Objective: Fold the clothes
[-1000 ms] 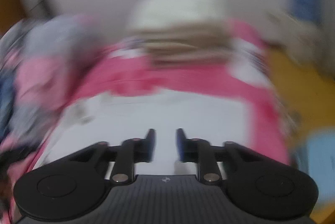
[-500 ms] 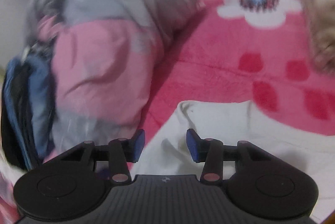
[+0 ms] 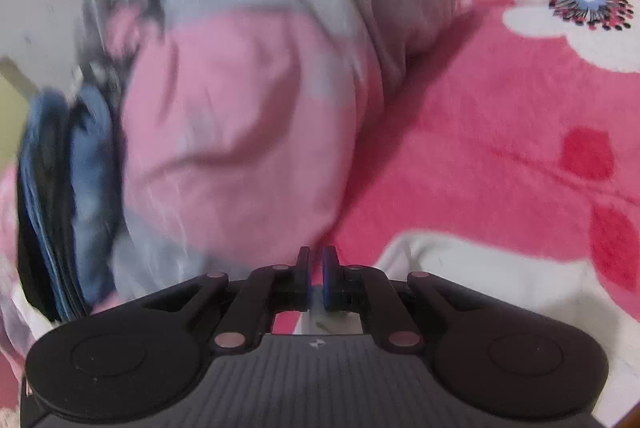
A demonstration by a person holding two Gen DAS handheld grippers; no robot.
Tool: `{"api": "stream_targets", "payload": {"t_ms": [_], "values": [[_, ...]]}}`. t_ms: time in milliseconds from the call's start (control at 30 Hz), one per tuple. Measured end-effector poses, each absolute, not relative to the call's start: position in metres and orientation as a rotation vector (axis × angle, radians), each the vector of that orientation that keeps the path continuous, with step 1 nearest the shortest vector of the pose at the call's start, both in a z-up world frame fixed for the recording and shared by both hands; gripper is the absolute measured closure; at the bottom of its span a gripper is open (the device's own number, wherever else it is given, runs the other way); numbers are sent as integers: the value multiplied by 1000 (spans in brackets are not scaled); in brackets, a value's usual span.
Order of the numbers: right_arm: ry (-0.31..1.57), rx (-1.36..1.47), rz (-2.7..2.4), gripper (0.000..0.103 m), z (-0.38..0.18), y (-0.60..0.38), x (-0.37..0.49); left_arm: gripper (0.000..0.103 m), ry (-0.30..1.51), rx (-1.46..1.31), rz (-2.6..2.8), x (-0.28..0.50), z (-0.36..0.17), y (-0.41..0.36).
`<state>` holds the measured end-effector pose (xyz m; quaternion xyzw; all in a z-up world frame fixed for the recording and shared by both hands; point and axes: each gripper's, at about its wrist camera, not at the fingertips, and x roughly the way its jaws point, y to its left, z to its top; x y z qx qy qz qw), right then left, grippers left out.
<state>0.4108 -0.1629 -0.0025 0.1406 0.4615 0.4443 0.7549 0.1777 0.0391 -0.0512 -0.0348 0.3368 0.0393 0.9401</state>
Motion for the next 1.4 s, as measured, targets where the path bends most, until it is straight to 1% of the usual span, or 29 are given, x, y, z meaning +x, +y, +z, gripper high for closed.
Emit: {"api": "stream_targets", "payload": {"t_ms": [33,133,300,400,433,467,500,533,567,633,700,767,800,833,867,933,1000,1133,1300,1400], "values": [[979,339,976,98,-3,-166,411,50,671,-84,74,174,-48,40],[974,398,941,98,-12,-178,413,45,629,-70,22,159,-42,41],[966,496,881,98,-26,-197,417,45,661,16,-24,151,-48,35],[986,529,850,96,-27,-203,421,45,678,-9,-13,158,-48,41],[1011,505,849,92,-27,-202,421,45,688,-22,-8,161,-47,43],[1035,482,847,79,-26,-201,422,45,697,-26,-5,164,-47,43],[1060,459,846,68,-25,-201,423,46,704,-27,-1,168,-47,42],[1084,435,845,51,-25,-200,423,46,706,-25,3,171,-47,38],[1109,411,843,48,-24,-199,424,46,706,-23,4,174,-48,35],[1155,348,838,48,-24,-191,423,47,698,-7,-4,179,-49,29],[1175,298,823,48,-26,-181,422,50,697,23,1,185,-52,22],[1184,253,802,56,-30,-171,419,53,710,43,13,190,-57,17],[1181,237,800,61,-31,-168,418,53,715,42,17,190,-60,16],[1166,235,815,82,-30,-166,416,53,713,40,21,189,-61,17],[1151,233,830,97,-30,-163,413,53,709,40,27,187,-61,17],[1109,247,864,98,-28,-161,409,54,699,41,44,183,-60,20],[1023,343,914,98,-24,-170,407,55,685,17,66,181,-56,25],[949,485,934,98,-35,-178,408,54,621,-27,64,180,-43,32],[985,480,895,97,-51,-172,411,50,614,52,26,200,-42,14],[1007,476,872,97,-61,-169,413,50,672,107,29,211,-55,3]]}}
